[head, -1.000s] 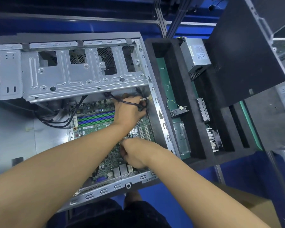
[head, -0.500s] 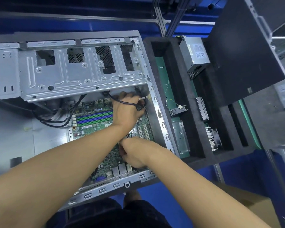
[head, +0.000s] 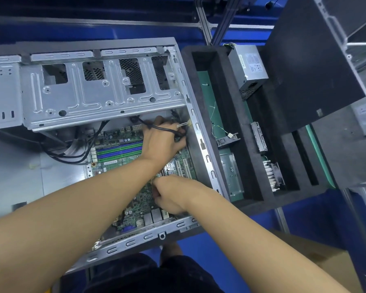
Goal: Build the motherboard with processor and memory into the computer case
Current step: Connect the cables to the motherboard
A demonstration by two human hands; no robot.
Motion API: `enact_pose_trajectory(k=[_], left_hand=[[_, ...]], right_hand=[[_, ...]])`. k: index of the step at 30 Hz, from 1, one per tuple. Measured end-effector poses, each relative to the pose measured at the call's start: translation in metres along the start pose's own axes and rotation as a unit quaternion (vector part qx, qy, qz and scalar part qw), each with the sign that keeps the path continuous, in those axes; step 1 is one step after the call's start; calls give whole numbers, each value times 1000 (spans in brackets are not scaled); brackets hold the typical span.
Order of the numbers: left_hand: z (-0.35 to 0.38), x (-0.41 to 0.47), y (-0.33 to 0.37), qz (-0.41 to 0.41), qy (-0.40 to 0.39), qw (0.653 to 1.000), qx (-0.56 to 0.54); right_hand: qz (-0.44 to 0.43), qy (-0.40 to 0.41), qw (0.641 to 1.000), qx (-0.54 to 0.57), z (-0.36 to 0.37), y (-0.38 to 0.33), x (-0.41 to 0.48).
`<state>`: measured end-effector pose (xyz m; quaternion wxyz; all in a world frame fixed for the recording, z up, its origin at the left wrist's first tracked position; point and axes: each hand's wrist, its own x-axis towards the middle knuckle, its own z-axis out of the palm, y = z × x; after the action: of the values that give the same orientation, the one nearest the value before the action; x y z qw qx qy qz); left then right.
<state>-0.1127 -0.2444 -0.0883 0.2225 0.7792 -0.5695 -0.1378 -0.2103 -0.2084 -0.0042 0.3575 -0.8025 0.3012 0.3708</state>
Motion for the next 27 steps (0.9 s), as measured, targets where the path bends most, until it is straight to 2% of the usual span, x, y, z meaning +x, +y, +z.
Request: enact_pose_trajectory(k=[4,9,13,19,27], left_hand=[[-6,3,4,6,-2,1000,17],[-16,8,3,15,-47,997,-58],[-14,10,-3,64,-80,995,-20],[-9,5,-1,61,-19,998,15],[-17,5,-1,80,-10,996,-32]], right_hand=[[0,-1,1000,-1,0,0,0],[1,-1,1000,-6,-1,-2,0],[-4,1,1000,-1,-1,-2,-1],[-1,-8,1000,-7,-1,-2,2],[-2,7,1000,2,0,-1,1]])
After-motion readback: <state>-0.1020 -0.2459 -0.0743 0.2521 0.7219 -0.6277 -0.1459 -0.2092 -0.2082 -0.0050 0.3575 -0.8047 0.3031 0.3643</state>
